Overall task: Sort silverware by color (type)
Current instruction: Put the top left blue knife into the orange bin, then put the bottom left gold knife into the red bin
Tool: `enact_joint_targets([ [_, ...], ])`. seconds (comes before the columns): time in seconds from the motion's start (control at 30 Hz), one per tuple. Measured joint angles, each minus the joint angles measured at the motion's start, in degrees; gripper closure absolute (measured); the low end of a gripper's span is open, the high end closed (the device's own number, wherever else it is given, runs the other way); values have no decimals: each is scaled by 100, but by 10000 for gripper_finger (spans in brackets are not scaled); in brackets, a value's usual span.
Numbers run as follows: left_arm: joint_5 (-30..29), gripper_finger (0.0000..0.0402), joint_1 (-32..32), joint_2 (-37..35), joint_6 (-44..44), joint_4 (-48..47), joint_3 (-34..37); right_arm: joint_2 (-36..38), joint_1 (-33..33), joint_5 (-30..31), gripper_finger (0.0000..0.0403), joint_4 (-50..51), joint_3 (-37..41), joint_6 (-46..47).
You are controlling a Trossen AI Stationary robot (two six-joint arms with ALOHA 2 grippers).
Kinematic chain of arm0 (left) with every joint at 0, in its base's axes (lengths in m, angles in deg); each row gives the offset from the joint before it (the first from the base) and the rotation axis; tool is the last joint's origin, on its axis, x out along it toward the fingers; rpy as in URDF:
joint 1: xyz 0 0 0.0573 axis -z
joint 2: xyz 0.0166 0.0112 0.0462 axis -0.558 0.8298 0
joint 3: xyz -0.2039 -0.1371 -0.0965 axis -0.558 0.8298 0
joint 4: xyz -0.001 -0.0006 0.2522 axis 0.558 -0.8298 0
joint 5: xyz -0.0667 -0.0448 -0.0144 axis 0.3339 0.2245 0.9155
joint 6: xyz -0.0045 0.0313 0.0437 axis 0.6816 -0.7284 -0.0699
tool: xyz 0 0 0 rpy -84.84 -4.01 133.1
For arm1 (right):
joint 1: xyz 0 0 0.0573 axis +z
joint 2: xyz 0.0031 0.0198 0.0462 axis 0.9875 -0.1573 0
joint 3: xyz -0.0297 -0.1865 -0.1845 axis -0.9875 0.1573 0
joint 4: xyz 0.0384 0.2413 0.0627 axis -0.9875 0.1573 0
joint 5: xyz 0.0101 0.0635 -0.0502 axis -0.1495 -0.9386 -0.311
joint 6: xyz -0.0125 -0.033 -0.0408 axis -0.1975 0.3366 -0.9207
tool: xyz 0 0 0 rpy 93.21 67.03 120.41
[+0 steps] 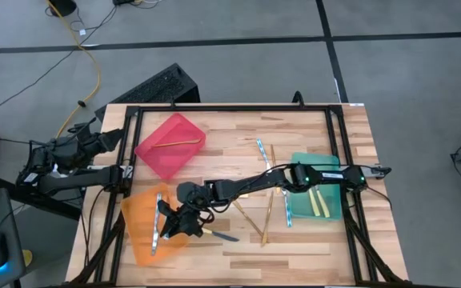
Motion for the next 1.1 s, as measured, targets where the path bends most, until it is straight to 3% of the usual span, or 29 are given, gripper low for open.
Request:
enact_joint_targets([
  [0.23,1,155,0,0,9,0,0,0,-35,0,293,24,0,175],
  [0.7,3,155,0,-1,59,0,0,2,-29,40,207,-35,2,156],
  [0.8,3,155,0,0,59,0,0,63,-19,554,205,-28,12,232],
  [1.1,77,155,0,-1,50,-14,0,1097,-155,3438,211,617,2,855],
])
